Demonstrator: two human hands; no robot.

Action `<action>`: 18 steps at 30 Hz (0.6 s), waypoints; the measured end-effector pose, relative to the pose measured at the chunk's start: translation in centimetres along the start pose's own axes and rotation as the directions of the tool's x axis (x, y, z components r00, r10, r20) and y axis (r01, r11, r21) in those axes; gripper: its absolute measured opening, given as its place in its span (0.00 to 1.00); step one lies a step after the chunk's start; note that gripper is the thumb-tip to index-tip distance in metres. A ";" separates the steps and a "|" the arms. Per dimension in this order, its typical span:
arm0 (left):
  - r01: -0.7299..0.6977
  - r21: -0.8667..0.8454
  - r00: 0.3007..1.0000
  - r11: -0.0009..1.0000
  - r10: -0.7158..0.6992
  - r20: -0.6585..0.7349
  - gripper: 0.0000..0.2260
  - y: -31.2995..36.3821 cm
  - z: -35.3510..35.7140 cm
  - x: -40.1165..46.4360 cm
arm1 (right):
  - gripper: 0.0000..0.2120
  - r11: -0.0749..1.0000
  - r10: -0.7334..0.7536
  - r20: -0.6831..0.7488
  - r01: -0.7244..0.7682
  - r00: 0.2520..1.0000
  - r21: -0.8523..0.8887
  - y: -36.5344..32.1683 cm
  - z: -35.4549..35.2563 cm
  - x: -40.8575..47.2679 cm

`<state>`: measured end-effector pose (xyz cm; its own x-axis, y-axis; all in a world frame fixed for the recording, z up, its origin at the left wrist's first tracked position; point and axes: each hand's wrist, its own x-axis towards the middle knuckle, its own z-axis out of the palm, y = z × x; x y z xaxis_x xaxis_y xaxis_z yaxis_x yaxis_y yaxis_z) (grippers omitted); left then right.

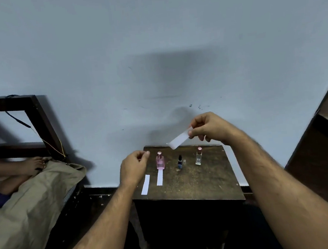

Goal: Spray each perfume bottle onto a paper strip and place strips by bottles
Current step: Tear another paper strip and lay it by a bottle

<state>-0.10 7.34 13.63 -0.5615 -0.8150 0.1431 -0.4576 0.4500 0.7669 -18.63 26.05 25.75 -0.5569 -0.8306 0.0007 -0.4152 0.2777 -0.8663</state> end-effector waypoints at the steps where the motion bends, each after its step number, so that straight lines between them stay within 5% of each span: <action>1: -0.023 0.066 1.000 0.998 0.023 0.005 0.15 -0.8 0.2 -0.7 | 0.03 0.999 -0.027 -0.009 0.028 1.000 0.039 -0.6 -0.6 -0.4; 5: -0.147 0.234 0.989 0.961 0.138 0.055 0.22 -3.3 1.5 -2.0 | 0.05 0.973 -0.065 -0.051 0.075 0.997 0.218 -1.5 -1.3 -1.2; 11: -0.278 0.407 0.960 0.870 0.256 0.109 0.43 -3.9 3.0 -2.7 | 0.01 0.994 -0.052 -0.024 0.054 0.998 0.100 -0.1 0.4 -1.7; 14: -0.303 0.513 0.953 0.803 0.247 0.176 0.49 -4.6 3.6 -2.6 | 0.03 0.928 -0.125 0.030 0.106 0.992 0.357 -0.5 0.3 -2.0; 16: -0.300 0.539 0.953 0.787 0.223 0.205 0.50 -5.2 4.0 -2.5 | 0.07 0.794 -0.169 0.045 0.109 0.985 0.598 -0.6 0.0 -2.0; 18: -0.294 0.542 0.955 0.788 0.214 0.207 0.50 -5.9 4.5 -2.6 | 0.11 0.720 -0.107 0.034 0.053 0.994 0.692 0.6 0.2 -1.4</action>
<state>0.98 8.48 5.97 -0.7765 -0.6062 0.1718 -0.5687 0.7917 0.2231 -17.91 27.27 25.15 -0.4844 -0.8716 0.0759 0.1690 -0.1783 -0.9693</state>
